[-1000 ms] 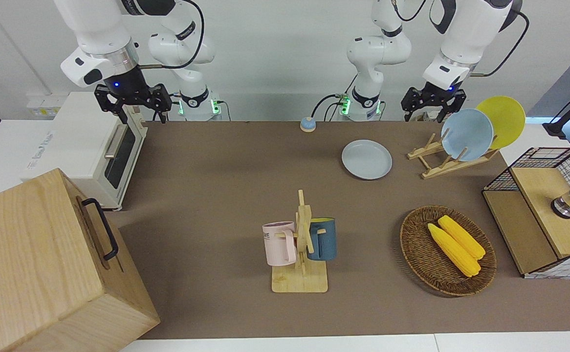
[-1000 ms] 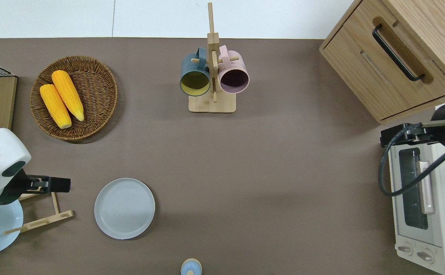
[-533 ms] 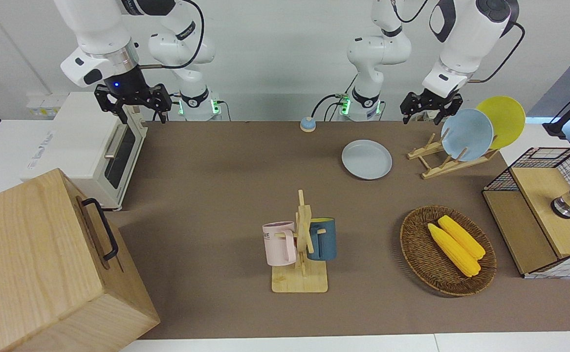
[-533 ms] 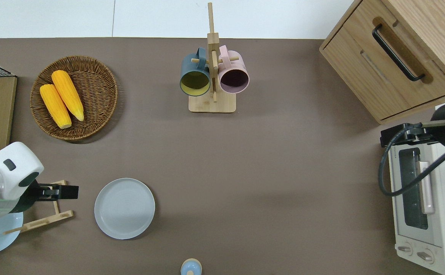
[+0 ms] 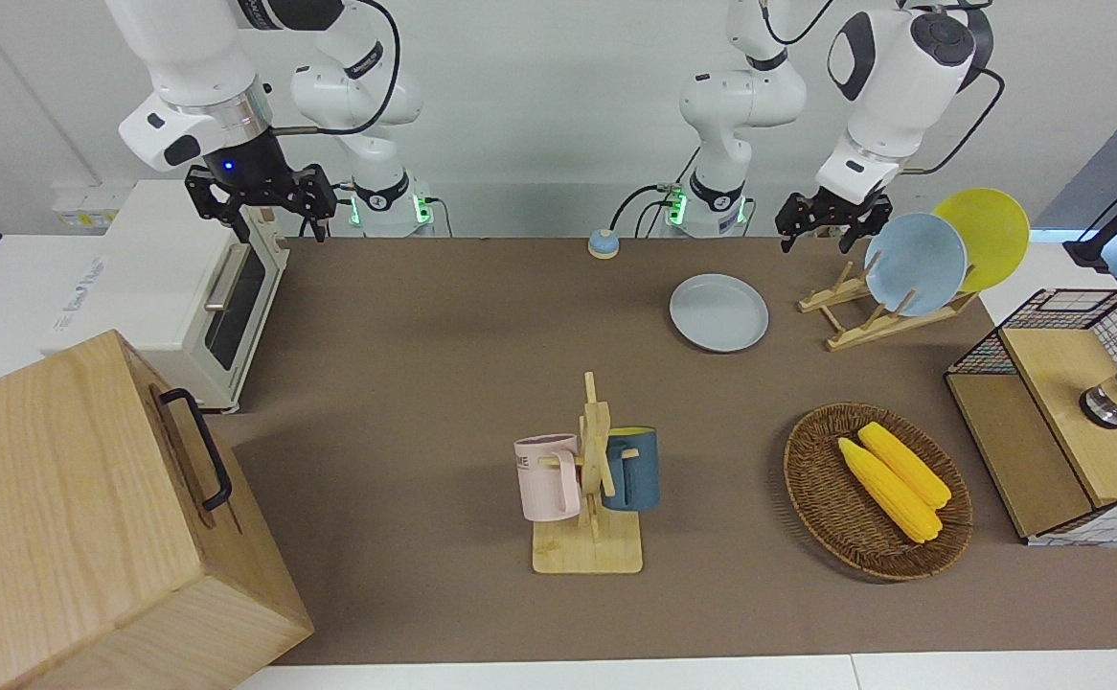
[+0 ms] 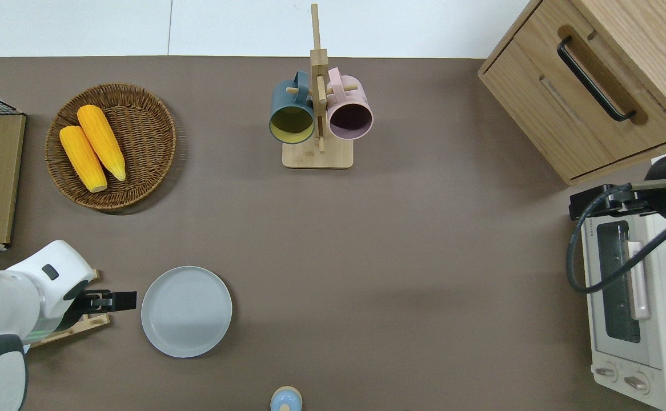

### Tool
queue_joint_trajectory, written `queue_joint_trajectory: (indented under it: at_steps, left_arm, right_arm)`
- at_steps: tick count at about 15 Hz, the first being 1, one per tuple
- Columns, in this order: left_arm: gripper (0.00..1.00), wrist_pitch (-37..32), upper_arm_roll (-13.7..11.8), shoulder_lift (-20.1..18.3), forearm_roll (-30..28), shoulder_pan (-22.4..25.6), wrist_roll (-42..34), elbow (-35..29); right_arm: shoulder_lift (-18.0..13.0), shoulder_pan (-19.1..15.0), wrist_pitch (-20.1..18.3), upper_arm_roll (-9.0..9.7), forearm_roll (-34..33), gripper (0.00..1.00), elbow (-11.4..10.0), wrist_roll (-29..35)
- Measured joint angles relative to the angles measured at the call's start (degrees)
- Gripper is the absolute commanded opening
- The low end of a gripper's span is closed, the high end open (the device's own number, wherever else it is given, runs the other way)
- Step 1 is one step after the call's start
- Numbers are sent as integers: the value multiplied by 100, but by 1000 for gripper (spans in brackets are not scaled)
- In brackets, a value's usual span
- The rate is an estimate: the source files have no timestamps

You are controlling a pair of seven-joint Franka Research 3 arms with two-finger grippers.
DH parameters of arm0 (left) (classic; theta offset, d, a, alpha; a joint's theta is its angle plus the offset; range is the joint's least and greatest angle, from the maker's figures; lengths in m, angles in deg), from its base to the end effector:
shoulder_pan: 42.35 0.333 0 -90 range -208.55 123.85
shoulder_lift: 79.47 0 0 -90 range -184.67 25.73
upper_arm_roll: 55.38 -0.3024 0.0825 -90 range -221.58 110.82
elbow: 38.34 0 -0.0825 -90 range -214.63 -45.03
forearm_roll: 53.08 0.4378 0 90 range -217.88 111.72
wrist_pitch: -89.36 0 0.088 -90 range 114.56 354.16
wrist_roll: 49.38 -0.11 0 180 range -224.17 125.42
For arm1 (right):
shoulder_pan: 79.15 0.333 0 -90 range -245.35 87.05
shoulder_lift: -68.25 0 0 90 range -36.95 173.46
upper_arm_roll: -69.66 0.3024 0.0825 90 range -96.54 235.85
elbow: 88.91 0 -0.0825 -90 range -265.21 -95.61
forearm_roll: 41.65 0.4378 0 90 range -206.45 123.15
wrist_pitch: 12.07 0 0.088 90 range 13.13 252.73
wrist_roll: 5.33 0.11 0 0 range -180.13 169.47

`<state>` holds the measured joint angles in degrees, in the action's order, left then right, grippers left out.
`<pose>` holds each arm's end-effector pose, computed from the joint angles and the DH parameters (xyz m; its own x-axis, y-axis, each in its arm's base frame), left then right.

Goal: Pick gray plate from table and place it on lower plate rack with left arm
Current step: 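Grasp the near rim of the gray plate with the left gripper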

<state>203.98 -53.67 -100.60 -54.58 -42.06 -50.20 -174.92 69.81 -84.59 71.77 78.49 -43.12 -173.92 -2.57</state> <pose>0.4849 -0.0136 0.4198 0.9996 -0.0260 -0.0145 -0.0258 -0.9996 0.0131 0.6045 0.0315 0.6277 0.9989 0.0083 -0.0462 0.0094 -0.9997 0.0237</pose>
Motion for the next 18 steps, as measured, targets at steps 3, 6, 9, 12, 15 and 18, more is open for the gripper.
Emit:
queue_joint_trajectory:
  at_steps: [3, 6, 9, 12, 15, 18]
  left_arm:
    - [998, 457, 3, -20, 0, 0, 2, -405]
    - [998, 853, 7, -30, 0, 0, 4, -733]
    - [995, 1249, 19, -31, 0, 0, 4, -988]
    - [995, 1411, 23, -29, 0, -2, 5, -1113]
    - [995, 1539, 24, -10, 0, -2, 5, -1195]
    - [995, 1806, 26, 55, 0, -2, 5, -1335]
  right_arm:
    - [0, 0, 0, 0, 0, 983, 0, 0]
    - [0, 0, 0, 0, 0, 983, 0, 0]
    - [0, 0, 0, 0, 0, 983, 0, 0]
    - [0, 0, 0, 0, 0, 983, 0, 0]
    - [0, 0, 0, 0, 0, 983, 0, 0]
    - [0, 0, 0, 0, 0, 983, 0, 0]
